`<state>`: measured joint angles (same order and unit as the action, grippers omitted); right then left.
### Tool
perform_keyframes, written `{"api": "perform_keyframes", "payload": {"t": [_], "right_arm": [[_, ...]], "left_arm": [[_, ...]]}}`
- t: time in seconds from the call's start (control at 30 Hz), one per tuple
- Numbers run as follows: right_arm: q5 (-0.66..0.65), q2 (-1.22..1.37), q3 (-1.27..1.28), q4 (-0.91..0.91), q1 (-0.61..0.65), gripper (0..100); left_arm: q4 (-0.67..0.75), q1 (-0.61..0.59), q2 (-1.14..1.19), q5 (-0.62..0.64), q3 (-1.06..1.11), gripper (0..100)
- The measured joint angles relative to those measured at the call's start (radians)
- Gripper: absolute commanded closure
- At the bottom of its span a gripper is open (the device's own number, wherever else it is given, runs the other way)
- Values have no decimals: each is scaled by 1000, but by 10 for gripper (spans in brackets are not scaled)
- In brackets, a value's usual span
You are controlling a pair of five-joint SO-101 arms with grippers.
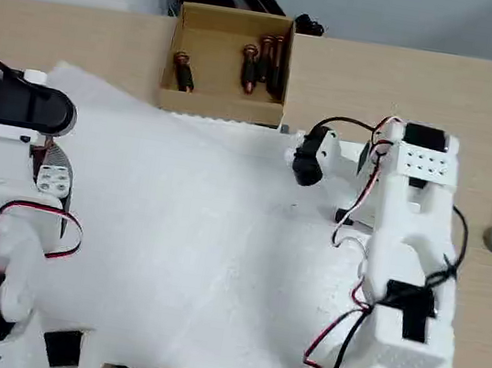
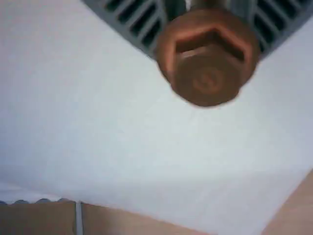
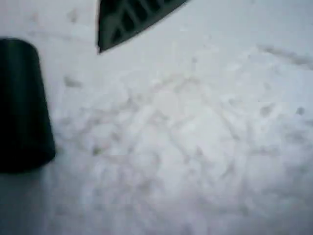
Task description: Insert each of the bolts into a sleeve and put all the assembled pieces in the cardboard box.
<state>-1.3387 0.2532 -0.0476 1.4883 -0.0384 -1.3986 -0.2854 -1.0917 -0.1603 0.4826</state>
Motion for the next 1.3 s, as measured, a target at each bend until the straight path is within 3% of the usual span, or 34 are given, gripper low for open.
{"api": "perform_keyframes", "payload": {"t": [0.43, 0.67, 1.1, 1.3], "right_arm": [[-2, 199, -15, -127, 17, 806], [25, 203, -25, -152, 15, 998], [158, 187, -23, -153, 15, 991], [261, 23, 0, -143, 18, 992]], "left_arm": [[0, 0, 0, 0, 0, 994], [0, 0, 0, 0, 0, 994], [0, 0, 0, 0, 0, 994], [0, 0, 0, 0, 0, 994]]}}
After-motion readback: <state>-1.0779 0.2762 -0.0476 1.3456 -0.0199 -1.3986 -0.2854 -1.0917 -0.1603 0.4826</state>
